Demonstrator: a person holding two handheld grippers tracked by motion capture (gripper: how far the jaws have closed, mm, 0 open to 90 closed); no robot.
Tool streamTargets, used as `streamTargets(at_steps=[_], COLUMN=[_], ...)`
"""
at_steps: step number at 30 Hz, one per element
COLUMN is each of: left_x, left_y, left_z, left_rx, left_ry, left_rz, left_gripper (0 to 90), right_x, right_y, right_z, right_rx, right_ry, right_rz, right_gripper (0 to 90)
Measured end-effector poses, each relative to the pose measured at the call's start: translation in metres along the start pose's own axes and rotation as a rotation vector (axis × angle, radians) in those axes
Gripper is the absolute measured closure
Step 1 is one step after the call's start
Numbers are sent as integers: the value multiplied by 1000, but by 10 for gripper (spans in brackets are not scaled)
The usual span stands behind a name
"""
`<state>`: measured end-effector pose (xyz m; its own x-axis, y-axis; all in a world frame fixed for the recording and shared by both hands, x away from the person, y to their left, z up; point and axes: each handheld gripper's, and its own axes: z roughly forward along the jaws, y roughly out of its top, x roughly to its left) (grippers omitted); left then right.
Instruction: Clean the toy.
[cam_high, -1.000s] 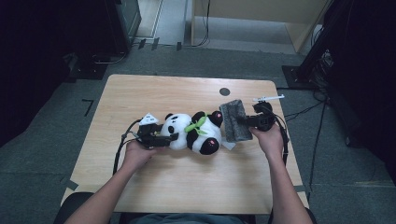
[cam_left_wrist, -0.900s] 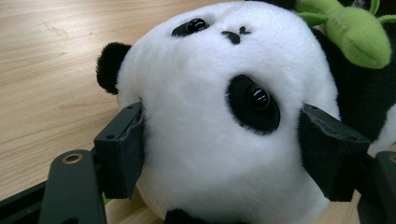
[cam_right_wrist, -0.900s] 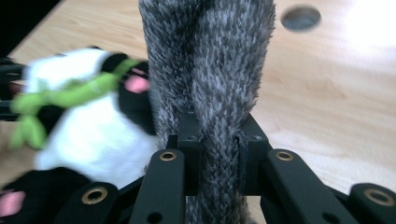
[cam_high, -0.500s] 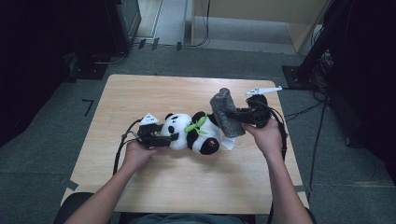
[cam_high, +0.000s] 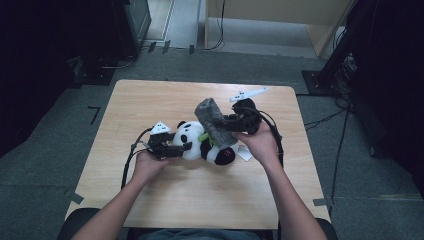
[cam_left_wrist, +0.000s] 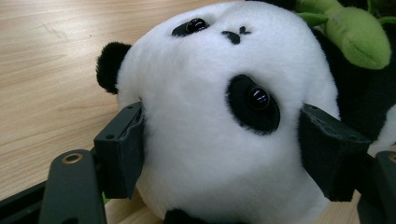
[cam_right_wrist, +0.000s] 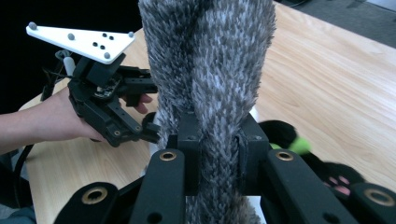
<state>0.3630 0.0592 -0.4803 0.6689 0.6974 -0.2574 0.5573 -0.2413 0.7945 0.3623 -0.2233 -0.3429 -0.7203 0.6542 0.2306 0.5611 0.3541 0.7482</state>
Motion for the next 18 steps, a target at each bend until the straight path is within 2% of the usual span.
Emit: streamTargets(at_steps=[2,3,5,8,11,16,18], left_x=[0,-1,-1,-1,-2,-2,-2], left_y=[0,0,0,0,0,1,1], left_z=[0,0,0,0,0,0,0], left_rx=[1,0,2,6,11,19,23], left_ry=[2,5,5,9,10,12,12], left_rz=[1,4,8,10,13,12,5], left_gripper=[239,239,239,240,241,246,247], right_x=[1,0,-2,-12,-24,-38,-40], right_y=[0,-1,-2,-11,-21,-34,-38], right_z=[4,11,15,27,34,38,37], right_rx=[4,2,2,18,41,53,44], right_ry=[6,33,41,33,4,-8,-11], right_rz=[-2,13,21,51,86,141,136], right_gripper=[764,764,765,765,765,764,764])
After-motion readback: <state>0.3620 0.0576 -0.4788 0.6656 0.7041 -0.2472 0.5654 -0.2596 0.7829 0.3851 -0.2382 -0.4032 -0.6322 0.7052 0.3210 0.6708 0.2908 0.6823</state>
